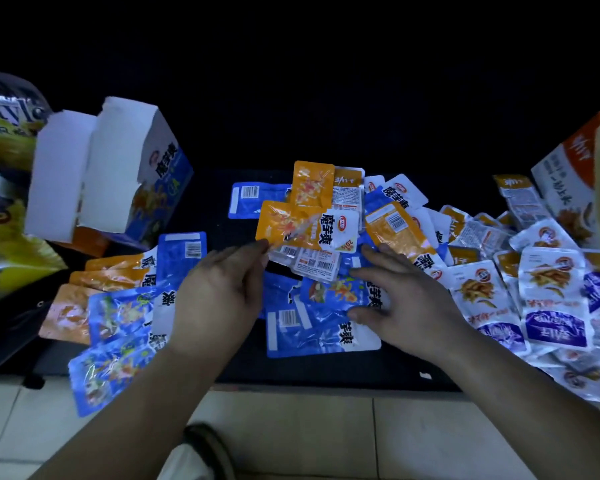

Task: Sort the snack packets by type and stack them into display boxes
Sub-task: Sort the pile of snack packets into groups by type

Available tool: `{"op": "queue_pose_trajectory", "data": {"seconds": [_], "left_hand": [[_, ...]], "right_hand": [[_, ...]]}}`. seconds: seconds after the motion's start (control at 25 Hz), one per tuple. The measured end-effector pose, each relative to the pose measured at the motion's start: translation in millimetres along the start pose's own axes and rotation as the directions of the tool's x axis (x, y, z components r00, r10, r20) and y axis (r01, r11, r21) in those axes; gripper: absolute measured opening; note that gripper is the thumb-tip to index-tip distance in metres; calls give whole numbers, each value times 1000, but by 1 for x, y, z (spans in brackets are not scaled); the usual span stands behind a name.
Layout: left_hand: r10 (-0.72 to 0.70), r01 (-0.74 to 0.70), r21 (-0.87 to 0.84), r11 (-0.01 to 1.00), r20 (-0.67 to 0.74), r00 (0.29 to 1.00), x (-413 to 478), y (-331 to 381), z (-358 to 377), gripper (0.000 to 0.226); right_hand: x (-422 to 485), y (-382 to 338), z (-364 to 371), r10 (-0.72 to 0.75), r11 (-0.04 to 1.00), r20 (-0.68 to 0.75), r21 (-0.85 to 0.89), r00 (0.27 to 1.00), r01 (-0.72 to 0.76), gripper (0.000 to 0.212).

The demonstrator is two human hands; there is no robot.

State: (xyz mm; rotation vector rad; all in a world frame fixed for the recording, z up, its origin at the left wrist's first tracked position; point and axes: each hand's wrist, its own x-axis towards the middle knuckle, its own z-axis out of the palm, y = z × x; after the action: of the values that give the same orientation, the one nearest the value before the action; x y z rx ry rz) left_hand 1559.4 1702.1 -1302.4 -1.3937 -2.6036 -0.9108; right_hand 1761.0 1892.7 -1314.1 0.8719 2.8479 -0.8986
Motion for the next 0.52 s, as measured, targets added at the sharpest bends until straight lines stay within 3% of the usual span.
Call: {"op": "queue_pose_trajectory", "data": {"seconds": [0.08, 0.24, 0.36, 0.52], "left_hand": [[5, -5, -10, 1000, -3, 1000, -7, 8, -1, 36], [80, -73, -39, 997, 225, 971, -40, 16, 17, 41], [-8, 19, -71, 997, 154, 988, -36, 11, 16, 40], [1, 1, -53, 999, 34, 999, -24, 21, 6, 39]], "right_hand": [[-1, 0, 1, -12, 1000, 0, -14, 1000, 12, 54], [-3, 5, 0, -64, 998, 4, 12, 998, 64, 36], [-4, 6, -4, -73, 994, -79, 80, 994, 79, 27], [-7, -12, -2, -269, 963, -337, -118, 902, 243, 33]]}}
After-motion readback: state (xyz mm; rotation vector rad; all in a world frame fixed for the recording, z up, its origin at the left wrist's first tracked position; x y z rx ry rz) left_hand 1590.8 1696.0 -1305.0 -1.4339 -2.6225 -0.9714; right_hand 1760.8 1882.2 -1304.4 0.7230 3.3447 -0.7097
